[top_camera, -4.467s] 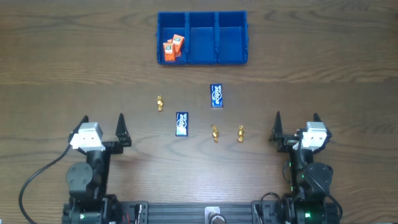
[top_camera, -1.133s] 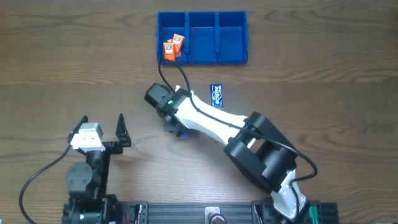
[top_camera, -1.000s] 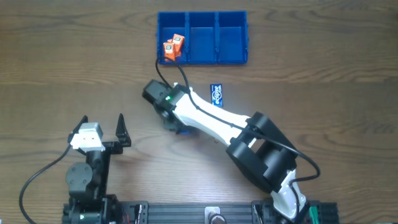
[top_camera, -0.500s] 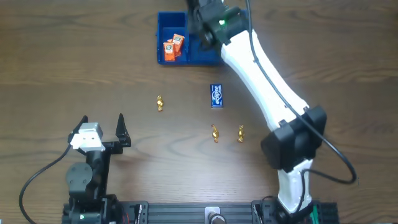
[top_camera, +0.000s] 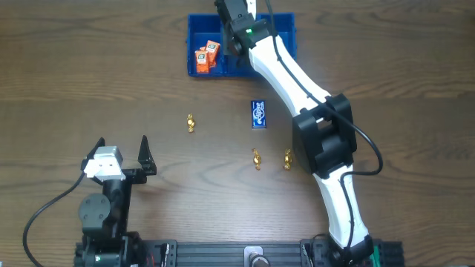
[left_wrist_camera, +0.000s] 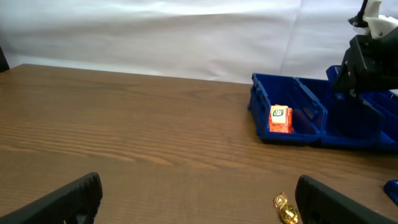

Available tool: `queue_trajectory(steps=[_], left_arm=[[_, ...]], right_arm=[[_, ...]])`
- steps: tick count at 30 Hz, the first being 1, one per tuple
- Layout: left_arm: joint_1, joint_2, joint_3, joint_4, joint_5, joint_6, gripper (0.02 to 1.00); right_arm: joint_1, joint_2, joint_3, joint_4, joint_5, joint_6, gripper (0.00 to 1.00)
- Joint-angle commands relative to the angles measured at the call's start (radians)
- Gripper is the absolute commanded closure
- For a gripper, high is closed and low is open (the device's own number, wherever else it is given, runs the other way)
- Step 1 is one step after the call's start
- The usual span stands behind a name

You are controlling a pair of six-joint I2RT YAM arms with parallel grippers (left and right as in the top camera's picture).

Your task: Sort Candies Into Trays

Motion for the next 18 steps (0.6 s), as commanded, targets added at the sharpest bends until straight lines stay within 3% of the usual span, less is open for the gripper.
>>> queue_trajectory(steps=[1, 2, 3, 7, 13, 18], left_arm=[[0.003, -0.006, -0.014, -0.043, 0.005, 0.003, 0.02], [0.003, -0.006, -0.014, -0.043, 0.005, 0.003, 0.023], [0.003, -0.006, -0.014, -0.043, 0.005, 0.003, 0.02], [0.003, -0.006, -0.014, -0.043, 0.005, 0.003, 0.02], [0.003, -0.006, -0.014, -0.043, 0.005, 0.003, 0.02], [0.003, -0.006, -0.014, -0.043, 0.005, 0.003, 0.02]], right_arm=[[-0.007, -0.011, 0.013, -0.008, 0.008, -0.014, 0.568], [-0.007, -0.011, 0.021, -0.018, 0.008, -0.014, 0.404], [-0.007, -0.011, 0.04, -0.039, 0.008, -0.014, 0.312], [-0.007, -0.052, 0.115, -0.133, 0.007, -0.014, 0.056], [-0.007, -0.229, 0.089, -0.272, 0.007, -0.014, 0.007], [0.015, -0.43, -0.23, -0.299, -0.022, 0.027, 0.001]])
